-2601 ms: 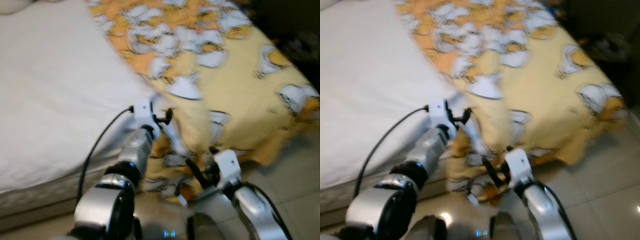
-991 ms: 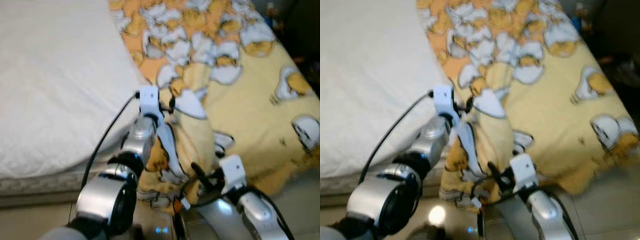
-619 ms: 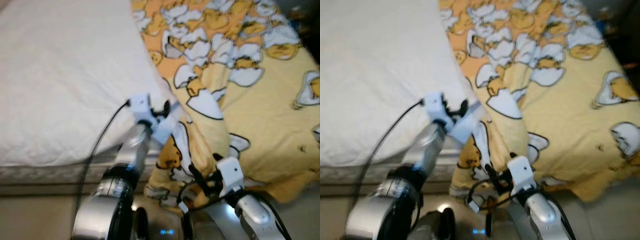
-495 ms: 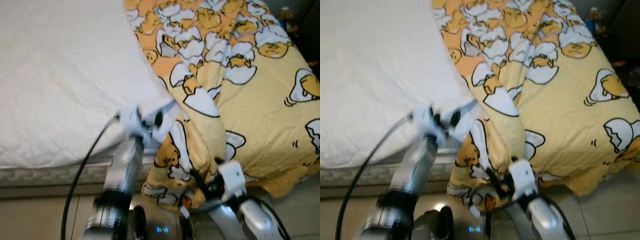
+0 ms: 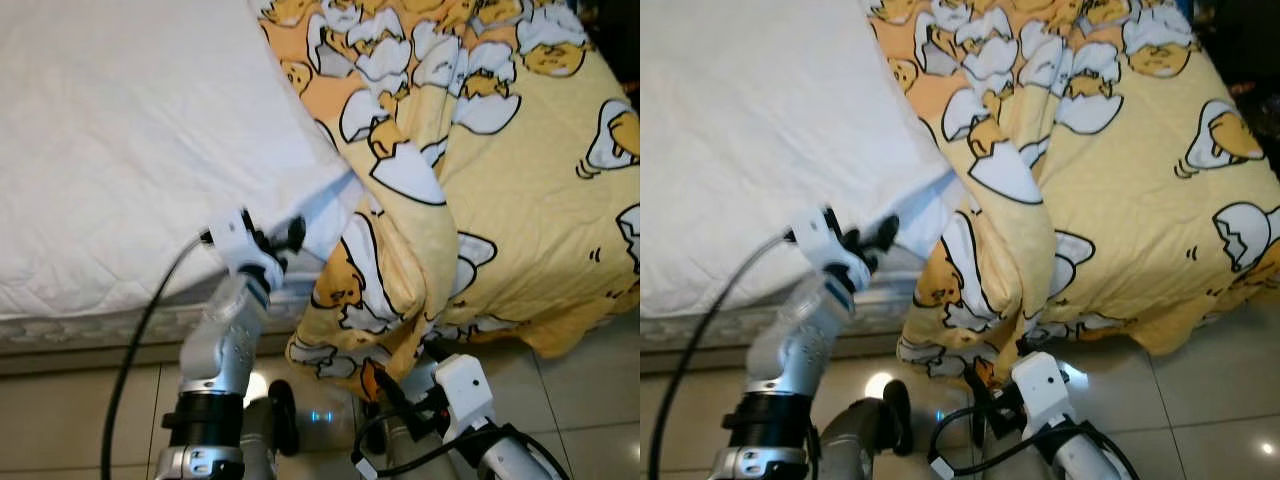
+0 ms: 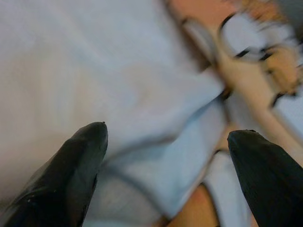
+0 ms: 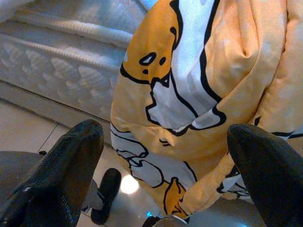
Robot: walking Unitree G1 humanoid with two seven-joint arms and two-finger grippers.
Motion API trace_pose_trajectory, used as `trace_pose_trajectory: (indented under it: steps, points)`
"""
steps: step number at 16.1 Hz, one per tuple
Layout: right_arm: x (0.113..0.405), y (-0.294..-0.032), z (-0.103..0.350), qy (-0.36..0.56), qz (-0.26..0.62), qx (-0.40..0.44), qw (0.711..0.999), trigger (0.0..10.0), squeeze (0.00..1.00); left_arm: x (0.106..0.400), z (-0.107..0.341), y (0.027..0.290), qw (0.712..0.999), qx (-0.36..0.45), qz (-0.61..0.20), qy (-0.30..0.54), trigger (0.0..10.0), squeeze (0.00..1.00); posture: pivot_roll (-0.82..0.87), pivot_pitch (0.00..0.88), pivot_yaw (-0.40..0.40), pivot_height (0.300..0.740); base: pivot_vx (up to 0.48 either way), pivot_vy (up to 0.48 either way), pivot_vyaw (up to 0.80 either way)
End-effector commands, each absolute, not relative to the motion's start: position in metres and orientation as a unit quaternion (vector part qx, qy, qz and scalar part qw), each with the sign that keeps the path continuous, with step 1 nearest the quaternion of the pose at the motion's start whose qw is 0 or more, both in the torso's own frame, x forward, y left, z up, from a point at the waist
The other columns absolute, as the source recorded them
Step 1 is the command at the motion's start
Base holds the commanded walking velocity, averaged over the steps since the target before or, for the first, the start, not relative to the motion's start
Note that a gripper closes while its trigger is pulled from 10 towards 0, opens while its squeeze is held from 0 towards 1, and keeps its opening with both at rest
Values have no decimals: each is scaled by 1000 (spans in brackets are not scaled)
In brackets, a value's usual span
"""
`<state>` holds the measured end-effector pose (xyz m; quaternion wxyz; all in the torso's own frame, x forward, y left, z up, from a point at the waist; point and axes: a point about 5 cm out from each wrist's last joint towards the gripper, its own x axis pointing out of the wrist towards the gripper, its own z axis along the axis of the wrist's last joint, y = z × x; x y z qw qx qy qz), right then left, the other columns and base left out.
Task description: Clean up the room
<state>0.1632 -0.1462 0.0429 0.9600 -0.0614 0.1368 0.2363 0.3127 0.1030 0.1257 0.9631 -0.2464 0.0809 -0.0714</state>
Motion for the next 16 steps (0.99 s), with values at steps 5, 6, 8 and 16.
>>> trace_pose_trajectory:
  steps: [5,6,8,16]
  points:
    - [155,-149,41,155,235,-58,958,10000,4,261,133,51,956,-207,-163,128,10000,0,-272,338,54,731,0,0,0]
    - [157,-150,42,152,232,-59,959,10000,0,261,141,54,964,-153,-179,125,10000,0,-269,331,55,731,0,0,0]
    - [161,-153,45,143,229,-58,961,10000,0,256,129,72,956,-65,-196,208,10000,0,-253,312,57,731,0,0,0]
    - [170,-144,51,123,240,-53,962,10000,8,302,85,87,922,-315,-52,219,10000,0,-272,290,41,731,0,0,0]
